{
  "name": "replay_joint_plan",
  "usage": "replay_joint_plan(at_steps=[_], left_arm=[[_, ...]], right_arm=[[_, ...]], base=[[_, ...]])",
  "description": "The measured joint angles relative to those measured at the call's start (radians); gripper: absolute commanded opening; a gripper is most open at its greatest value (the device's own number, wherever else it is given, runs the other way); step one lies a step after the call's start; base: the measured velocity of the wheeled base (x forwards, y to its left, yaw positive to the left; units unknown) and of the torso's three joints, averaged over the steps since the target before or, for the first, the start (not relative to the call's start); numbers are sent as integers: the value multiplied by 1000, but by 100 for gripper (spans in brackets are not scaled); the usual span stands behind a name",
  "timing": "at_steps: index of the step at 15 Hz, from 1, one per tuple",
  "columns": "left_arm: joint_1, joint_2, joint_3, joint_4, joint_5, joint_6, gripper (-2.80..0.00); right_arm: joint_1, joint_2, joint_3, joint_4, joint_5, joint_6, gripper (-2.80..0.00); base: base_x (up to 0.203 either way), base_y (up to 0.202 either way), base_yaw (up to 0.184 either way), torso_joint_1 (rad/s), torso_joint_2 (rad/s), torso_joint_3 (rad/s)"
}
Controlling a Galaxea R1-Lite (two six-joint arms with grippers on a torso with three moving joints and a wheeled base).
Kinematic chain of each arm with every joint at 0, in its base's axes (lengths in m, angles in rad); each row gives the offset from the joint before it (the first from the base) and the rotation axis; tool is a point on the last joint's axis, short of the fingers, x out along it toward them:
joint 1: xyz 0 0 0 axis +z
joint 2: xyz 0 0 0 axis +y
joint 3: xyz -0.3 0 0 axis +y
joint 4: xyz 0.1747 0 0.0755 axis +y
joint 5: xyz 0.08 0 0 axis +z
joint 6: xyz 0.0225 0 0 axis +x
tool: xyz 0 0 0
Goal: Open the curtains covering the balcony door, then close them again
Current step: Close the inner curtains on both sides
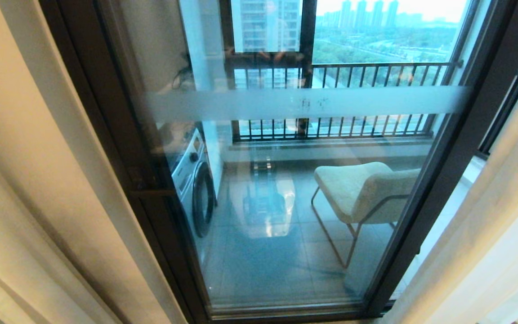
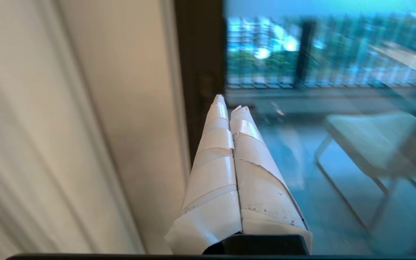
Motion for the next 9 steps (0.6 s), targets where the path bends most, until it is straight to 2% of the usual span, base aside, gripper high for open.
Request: replay_joint_plan(at_steps=[3, 6, 7, 9], left_arm=[[1, 190, -159, -48, 85, 0, -280], [10, 391, -328, -120, 201, 1, -280], [25, 458, -384, -142, 237, 2, -280], [105, 581, -483, -183, 281, 4, -280]], right_arm=[[0, 0, 0, 0, 0, 0, -280], [0, 0, 0, 0, 0, 0, -280], [0, 0, 0, 0, 0, 0, -280], [0, 0, 0, 0, 0, 0, -280]], base=[[0, 0, 0, 0, 0, 0], [0, 0, 0, 0, 0, 0], [0, 0, 0, 0, 0, 0], [0, 0, 0, 0, 0, 0]])
